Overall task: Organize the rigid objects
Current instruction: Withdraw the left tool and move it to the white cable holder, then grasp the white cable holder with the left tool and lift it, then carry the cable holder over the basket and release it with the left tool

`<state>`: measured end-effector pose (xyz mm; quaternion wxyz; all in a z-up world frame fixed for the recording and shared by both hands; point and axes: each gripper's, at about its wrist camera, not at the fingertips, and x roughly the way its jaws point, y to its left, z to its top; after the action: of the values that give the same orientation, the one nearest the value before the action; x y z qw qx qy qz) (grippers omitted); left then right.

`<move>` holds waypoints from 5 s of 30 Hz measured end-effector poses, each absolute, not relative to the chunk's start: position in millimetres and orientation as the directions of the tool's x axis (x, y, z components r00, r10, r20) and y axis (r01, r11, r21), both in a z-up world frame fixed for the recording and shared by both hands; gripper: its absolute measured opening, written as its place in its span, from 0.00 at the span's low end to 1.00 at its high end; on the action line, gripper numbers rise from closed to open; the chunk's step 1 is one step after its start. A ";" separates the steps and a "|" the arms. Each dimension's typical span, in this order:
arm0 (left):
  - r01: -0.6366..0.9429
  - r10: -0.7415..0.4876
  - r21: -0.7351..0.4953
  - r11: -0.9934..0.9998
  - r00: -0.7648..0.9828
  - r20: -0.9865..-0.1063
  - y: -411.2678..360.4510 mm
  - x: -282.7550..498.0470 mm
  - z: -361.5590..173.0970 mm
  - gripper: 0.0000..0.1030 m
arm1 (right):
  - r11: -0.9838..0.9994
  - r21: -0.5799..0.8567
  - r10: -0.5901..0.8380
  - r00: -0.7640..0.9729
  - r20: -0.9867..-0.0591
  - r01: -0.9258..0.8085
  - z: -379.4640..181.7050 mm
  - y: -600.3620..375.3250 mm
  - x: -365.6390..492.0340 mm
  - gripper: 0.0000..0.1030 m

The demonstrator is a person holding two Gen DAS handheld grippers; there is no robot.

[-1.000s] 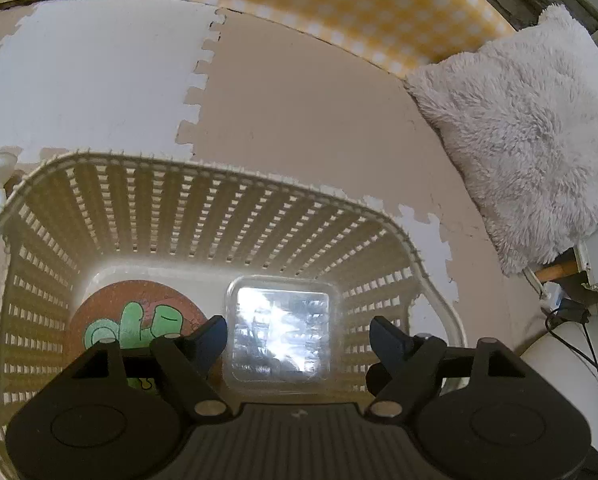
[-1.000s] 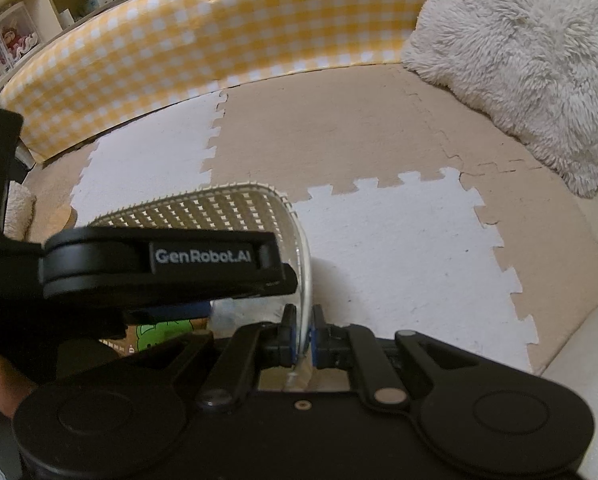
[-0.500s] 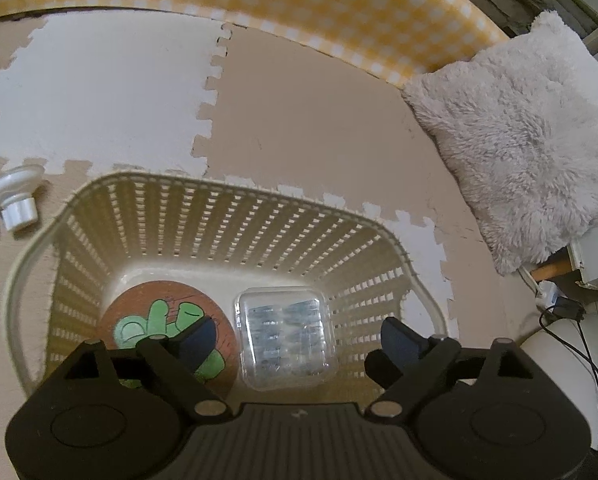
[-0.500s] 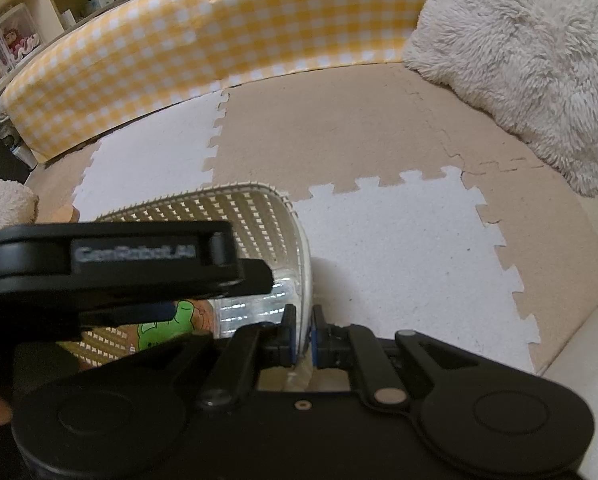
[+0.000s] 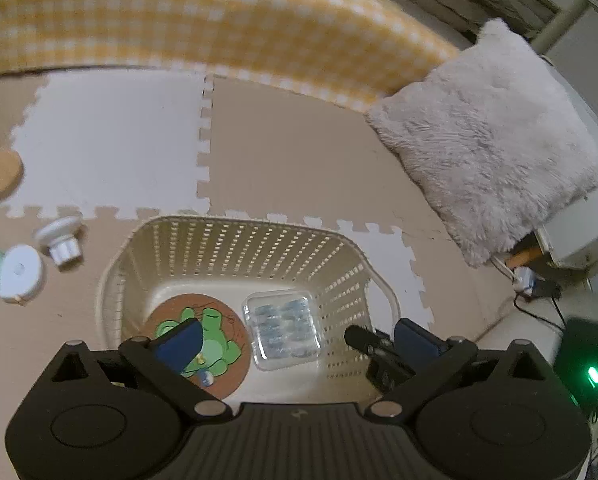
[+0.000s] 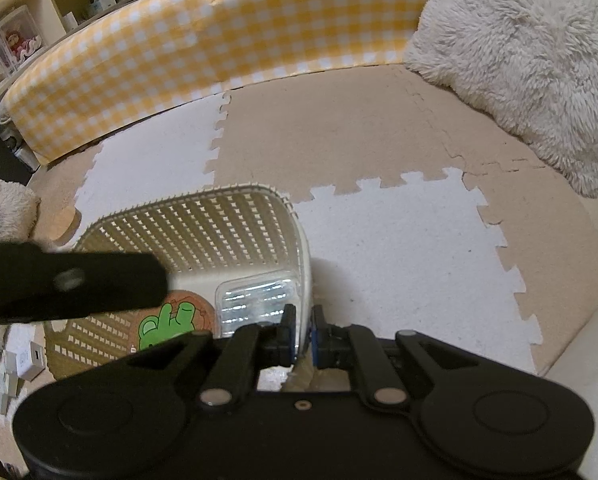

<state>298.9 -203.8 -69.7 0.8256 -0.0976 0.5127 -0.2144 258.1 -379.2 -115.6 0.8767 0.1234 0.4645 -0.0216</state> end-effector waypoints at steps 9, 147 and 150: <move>0.318 -0.426 -0.303 0.898 0.463 -0.777 -175.6 260.4 -35.4 1.00 | 0.971 0.186 0.069 0.573 -0.817 0.148 -115.1 -378.8 258.4 0.07; 0.510 -0.559 -0.326 0.796 0.410 -0.721 -154.9 279.9 -42.6 0.48 | 0.986 0.130 0.048 0.562 -0.826 0.108 -116.3 -371.6 258.6 0.08; 0.484 -0.521 -0.318 0.816 0.374 -0.767 -174.1 291.1 -60.8 0.48 | 0.985 0.134 0.050 0.561 -0.827 0.111 -115.7 -372.4 258.9 0.08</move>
<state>291.1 -174.1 -60.8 0.8286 -0.0197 0.4703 -0.3030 258.9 -372.4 -115.7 0.8792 0.0856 0.4683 -0.0174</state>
